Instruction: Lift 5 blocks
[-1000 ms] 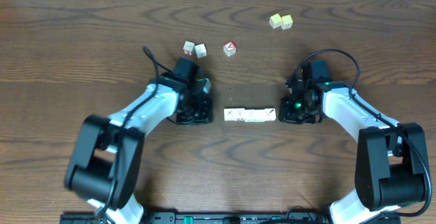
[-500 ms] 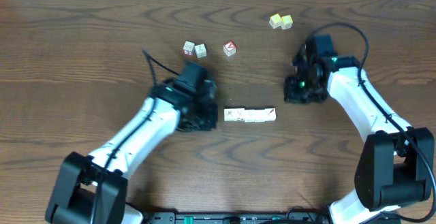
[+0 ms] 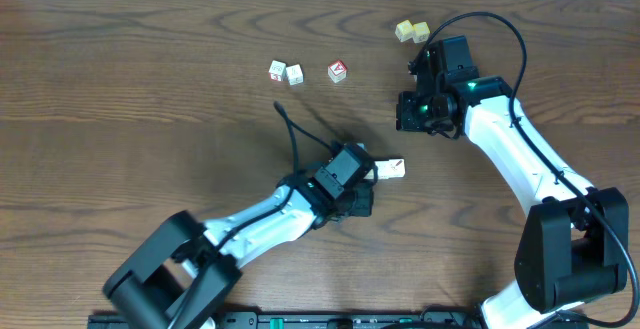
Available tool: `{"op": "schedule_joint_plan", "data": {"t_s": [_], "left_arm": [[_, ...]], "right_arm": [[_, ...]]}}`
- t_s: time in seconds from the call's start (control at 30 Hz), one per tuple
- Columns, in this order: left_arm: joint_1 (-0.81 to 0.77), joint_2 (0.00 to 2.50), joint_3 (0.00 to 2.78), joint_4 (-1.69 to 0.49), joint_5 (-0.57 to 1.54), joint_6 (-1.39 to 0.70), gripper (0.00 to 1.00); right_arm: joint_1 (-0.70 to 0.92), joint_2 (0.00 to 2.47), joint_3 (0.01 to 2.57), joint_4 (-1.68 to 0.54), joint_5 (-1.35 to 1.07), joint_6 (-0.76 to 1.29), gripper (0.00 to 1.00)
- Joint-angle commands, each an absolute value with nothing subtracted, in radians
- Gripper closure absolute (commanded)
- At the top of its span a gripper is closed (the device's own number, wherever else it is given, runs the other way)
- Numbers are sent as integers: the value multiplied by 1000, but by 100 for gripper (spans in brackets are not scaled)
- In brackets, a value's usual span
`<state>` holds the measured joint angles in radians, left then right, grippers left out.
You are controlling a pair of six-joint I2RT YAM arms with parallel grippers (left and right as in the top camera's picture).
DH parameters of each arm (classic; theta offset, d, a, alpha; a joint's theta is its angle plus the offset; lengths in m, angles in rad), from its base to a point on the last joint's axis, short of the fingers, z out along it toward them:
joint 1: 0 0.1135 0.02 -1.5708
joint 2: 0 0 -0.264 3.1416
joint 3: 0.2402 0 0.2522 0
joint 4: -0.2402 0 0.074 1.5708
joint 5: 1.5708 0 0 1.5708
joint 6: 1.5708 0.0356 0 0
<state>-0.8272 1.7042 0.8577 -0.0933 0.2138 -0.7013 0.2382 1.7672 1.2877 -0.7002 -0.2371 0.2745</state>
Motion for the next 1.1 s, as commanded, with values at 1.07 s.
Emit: {"op": "schedule_joint_plan", "data": {"t_s": [1.07], "left_arm": [[-825, 1810, 854, 51, 113, -780, 93]], "right_arm": [[239, 1769, 1293, -718, -233, 287, 99]]}}
